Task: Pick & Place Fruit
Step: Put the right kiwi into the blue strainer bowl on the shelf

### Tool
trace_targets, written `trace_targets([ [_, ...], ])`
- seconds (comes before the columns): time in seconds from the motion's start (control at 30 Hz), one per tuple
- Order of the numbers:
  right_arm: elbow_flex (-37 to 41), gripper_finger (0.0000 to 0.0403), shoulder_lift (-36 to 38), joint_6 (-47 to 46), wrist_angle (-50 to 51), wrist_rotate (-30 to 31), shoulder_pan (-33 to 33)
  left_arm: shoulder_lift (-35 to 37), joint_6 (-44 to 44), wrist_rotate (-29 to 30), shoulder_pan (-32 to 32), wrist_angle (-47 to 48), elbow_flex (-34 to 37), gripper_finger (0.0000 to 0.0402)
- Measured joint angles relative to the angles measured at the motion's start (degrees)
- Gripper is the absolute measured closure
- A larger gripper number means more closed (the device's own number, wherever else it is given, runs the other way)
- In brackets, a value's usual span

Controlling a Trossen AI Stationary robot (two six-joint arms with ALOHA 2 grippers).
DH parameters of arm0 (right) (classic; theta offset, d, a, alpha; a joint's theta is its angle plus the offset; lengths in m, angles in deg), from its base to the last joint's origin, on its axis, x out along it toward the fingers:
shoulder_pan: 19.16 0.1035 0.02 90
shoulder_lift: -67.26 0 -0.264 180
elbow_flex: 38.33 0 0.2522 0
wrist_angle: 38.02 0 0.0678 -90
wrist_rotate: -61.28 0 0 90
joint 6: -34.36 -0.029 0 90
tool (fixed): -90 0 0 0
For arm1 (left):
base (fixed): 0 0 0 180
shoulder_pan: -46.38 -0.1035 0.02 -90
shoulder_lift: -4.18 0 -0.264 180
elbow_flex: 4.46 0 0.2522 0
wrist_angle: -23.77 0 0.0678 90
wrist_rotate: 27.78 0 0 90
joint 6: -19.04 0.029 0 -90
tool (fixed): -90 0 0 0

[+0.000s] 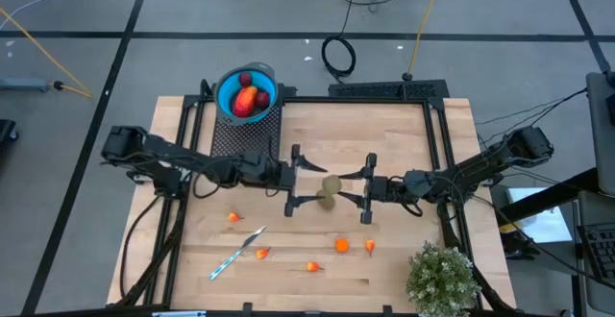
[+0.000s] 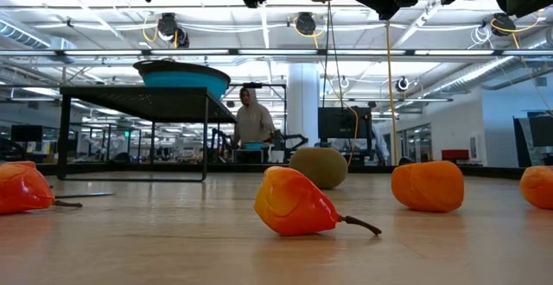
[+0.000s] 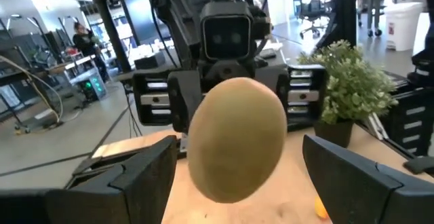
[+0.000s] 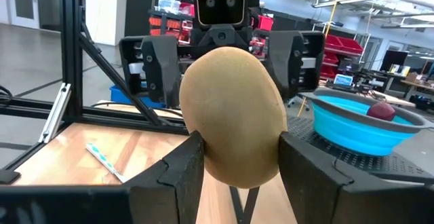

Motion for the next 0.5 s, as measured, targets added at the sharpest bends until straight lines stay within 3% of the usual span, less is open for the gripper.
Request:
trace_targets([
  [0.5,0.0,0.0239,0.0,-1.19,0.45,-0.11,0.02,-5.53,-0.25,-4.11,-1.41,3.56,-7.24,0.0087],
])
